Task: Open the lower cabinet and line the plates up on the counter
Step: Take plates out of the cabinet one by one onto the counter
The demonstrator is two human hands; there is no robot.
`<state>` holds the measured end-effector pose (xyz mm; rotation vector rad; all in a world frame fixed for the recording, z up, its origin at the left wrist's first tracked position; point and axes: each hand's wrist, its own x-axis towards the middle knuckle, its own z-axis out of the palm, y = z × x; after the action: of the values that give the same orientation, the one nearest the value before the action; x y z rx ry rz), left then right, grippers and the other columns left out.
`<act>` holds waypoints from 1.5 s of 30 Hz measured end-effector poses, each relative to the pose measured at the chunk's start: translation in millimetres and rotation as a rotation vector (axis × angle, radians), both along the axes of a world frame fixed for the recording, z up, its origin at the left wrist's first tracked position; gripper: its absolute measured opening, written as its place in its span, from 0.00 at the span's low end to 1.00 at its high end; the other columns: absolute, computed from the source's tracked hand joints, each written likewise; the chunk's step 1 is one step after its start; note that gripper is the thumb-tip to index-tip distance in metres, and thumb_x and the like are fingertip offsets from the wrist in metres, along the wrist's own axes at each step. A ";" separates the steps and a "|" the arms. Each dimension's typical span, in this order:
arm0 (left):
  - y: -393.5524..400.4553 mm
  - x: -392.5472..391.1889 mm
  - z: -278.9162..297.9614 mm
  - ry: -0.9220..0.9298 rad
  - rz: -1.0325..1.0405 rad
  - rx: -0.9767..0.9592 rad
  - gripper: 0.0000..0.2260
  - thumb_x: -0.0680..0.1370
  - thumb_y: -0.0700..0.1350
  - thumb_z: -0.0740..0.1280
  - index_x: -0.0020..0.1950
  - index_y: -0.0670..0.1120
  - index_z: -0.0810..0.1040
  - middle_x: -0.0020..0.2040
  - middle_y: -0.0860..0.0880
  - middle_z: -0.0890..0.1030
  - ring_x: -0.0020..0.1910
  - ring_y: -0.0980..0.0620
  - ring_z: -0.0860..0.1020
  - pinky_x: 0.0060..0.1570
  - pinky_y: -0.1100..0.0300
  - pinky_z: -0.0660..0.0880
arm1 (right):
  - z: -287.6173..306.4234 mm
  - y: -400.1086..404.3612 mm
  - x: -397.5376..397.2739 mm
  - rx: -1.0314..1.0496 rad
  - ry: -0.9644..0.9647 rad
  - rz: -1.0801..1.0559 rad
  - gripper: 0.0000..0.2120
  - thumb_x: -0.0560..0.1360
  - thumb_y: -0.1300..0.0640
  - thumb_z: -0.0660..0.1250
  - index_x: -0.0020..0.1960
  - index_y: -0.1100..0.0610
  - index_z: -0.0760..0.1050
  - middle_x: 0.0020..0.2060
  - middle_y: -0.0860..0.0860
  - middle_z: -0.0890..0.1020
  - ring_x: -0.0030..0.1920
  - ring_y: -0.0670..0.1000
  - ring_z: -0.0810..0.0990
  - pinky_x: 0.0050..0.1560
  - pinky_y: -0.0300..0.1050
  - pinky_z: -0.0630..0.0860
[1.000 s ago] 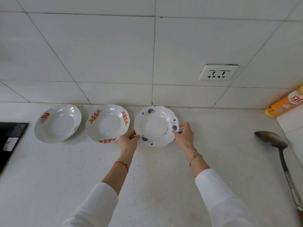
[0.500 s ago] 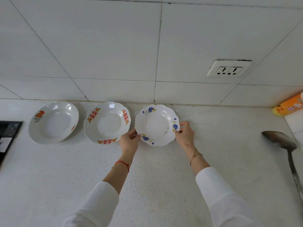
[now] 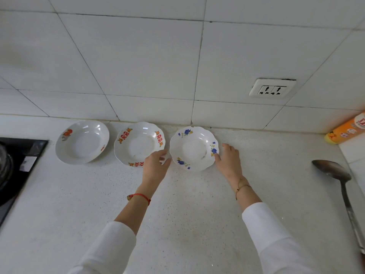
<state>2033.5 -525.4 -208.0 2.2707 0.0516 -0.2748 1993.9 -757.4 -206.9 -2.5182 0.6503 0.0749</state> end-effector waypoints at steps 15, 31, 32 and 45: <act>99.1 -157.7 89.2 -0.409 0.026 0.130 0.16 0.76 0.43 0.70 0.64 0.46 0.79 0.60 0.49 0.81 0.59 0.49 0.79 0.62 0.55 0.74 | 72.5 70.2 -126.6 0.015 -0.346 0.255 0.20 0.78 0.56 0.64 0.68 0.59 0.69 0.63 0.56 0.76 0.67 0.56 0.67 0.64 0.52 0.70; 223.9 -301.1 124.7 -0.512 0.092 0.152 0.15 0.77 0.44 0.69 0.65 0.49 0.78 0.60 0.52 0.81 0.61 0.53 0.77 0.60 0.66 0.67 | 107.1 186.7 -242.1 0.009 -0.457 0.374 0.20 0.79 0.54 0.63 0.69 0.57 0.69 0.64 0.52 0.75 0.68 0.52 0.66 0.69 0.48 0.66; 235.8 -310.0 124.9 -0.513 0.087 0.156 0.15 0.77 0.44 0.68 0.65 0.49 0.78 0.60 0.53 0.81 0.61 0.53 0.77 0.60 0.67 0.67 | 107.0 198.4 -251.7 0.012 -0.460 0.370 0.20 0.79 0.54 0.63 0.69 0.57 0.69 0.63 0.53 0.75 0.68 0.52 0.66 0.69 0.47 0.65; 395.7 -443.0 110.5 -0.489 0.024 0.154 0.16 0.77 0.41 0.69 0.64 0.47 0.79 0.60 0.51 0.81 0.59 0.54 0.77 0.56 0.82 0.60 | 85.3 359.4 -400.4 0.058 -0.425 0.328 0.20 0.80 0.53 0.60 0.70 0.55 0.67 0.65 0.51 0.73 0.68 0.50 0.64 0.68 0.42 0.62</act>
<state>1590.5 -129.7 -97.5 2.4269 -0.1596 0.3100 1593.5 -397.9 -121.6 -2.4492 0.0636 -0.3112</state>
